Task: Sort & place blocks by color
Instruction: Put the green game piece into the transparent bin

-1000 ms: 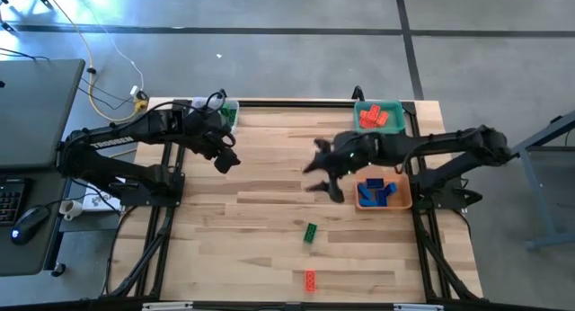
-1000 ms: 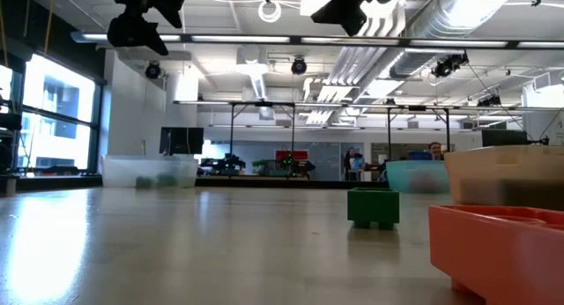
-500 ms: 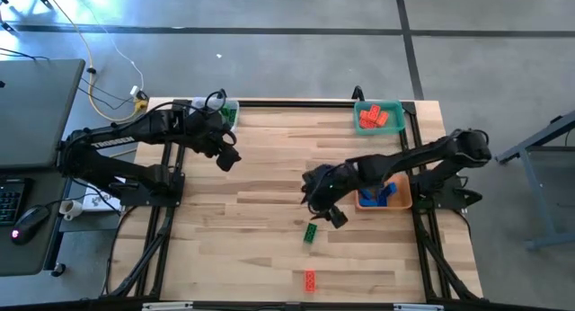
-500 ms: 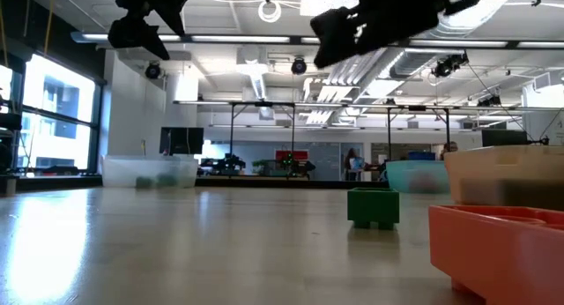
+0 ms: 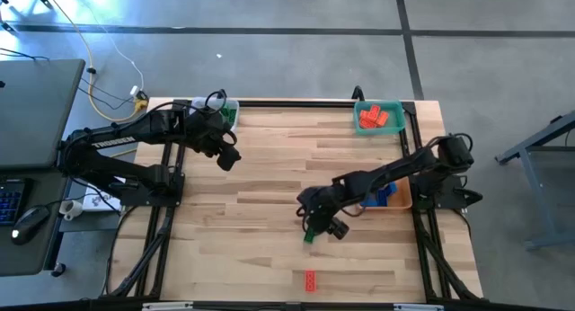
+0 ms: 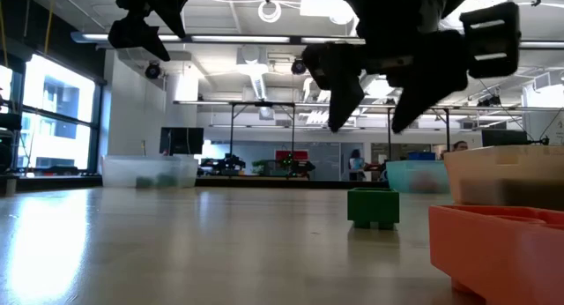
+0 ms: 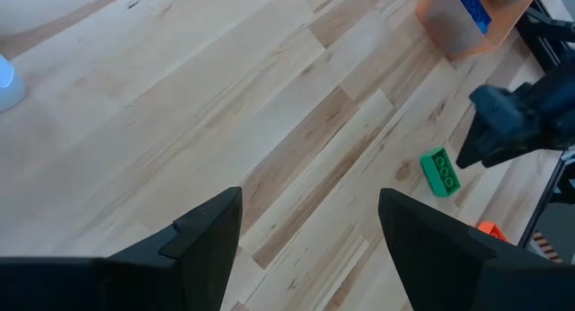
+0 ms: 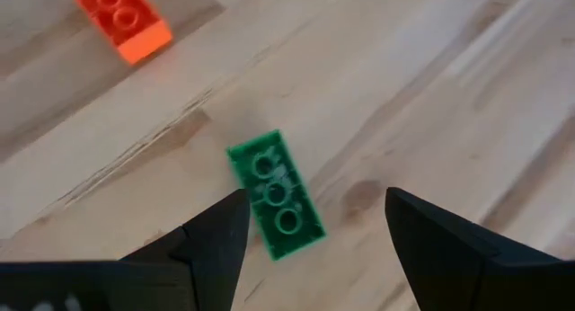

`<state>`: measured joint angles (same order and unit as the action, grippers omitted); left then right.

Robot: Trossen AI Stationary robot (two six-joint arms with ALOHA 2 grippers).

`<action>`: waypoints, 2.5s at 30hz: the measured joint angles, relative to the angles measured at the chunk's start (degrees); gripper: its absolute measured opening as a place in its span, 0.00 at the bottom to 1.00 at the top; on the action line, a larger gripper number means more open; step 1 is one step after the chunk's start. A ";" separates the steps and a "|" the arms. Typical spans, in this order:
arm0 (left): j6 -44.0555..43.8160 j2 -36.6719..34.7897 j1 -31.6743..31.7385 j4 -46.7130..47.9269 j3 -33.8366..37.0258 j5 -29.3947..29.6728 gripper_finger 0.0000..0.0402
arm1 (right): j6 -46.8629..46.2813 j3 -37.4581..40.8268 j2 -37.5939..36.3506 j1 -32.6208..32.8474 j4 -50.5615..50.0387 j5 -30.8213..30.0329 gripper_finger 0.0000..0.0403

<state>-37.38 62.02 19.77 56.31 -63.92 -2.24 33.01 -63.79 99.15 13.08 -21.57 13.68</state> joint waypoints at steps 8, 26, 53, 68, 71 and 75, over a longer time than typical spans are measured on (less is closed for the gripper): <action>0.02 0.00 0.02 -0.02 0.00 0.13 0.62 | 4.01 0.02 4.34 1.60 -0.02 -1.84 0.62; 0.02 0.02 0.00 -0.03 0.00 0.13 0.62 | 4.54 0.07 8.81 1.77 1.49 -1.73 0.62; 7.97 0.02 0.02 -0.02 0.00 1.66 0.62 | -4.65 0.00 9.51 0.36 1.11 -7.48 0.28; 25.00 -0.03 0.00 -3.56 0.00 3.69 0.62 | -4.02 -13.93 8.88 -11.25 -5.50 -15.20 0.28; 30.31 -0.54 0.17 -6.40 0.00 5.40 0.62 | -3.56 -19.71 8.88 -13.80 -9.83 -14.99 0.28; 37.11 -1.03 0.94 -11.20 0.00 7.17 0.62 | -5.26 -27.07 8.85 -16.77 -13.36 -14.59 0.28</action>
<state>-0.28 60.99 20.71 45.11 -63.92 4.93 27.75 -90.86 108.01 -3.68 -34.93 -0.91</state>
